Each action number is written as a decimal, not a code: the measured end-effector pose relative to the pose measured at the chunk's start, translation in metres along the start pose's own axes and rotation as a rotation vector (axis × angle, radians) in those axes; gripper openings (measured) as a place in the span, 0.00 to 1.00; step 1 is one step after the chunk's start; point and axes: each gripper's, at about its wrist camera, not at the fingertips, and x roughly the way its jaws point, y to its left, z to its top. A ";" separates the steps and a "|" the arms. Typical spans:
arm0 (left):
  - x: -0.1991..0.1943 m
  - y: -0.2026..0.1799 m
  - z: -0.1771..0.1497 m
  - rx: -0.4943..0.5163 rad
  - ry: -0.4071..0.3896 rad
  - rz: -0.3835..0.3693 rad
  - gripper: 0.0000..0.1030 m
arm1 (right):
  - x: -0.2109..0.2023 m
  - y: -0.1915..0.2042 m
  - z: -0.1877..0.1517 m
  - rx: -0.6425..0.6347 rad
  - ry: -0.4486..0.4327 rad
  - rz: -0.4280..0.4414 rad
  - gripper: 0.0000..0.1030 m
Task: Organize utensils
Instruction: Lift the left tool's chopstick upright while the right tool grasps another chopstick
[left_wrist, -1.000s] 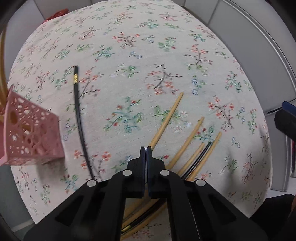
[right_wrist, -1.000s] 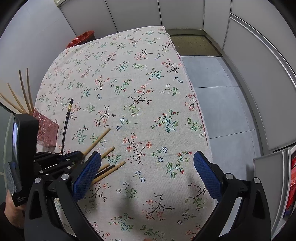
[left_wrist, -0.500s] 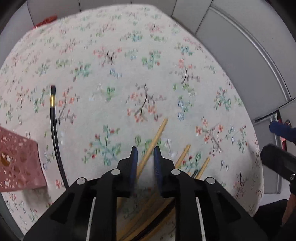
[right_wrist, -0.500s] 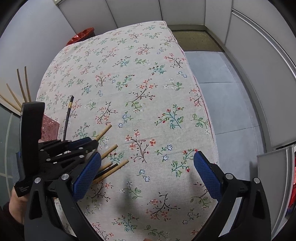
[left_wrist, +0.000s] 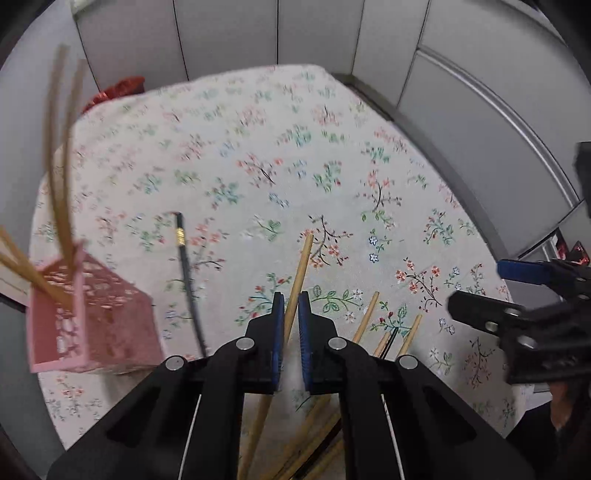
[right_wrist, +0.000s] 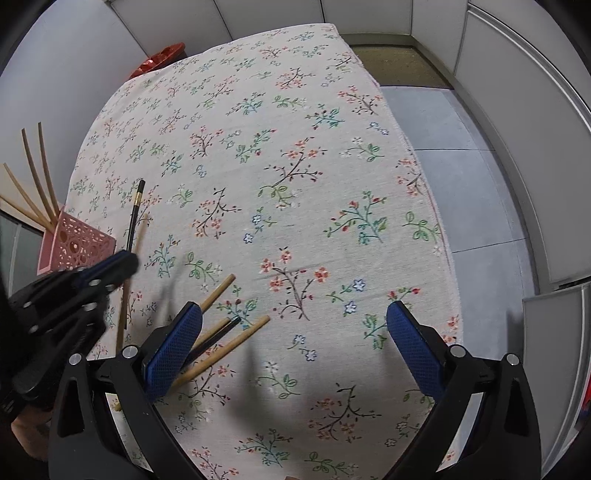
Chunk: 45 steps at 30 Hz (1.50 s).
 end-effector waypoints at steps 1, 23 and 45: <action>-0.010 -0.002 -0.003 -0.003 -0.016 0.006 0.07 | 0.002 0.003 0.000 -0.003 0.006 0.006 0.93; -0.109 0.046 -0.045 -0.069 -0.184 0.001 0.06 | 0.049 0.046 -0.022 0.024 0.098 -0.127 0.30; -0.187 0.058 -0.054 -0.154 -0.426 0.043 0.05 | -0.070 0.062 -0.014 -0.076 -0.286 0.014 0.03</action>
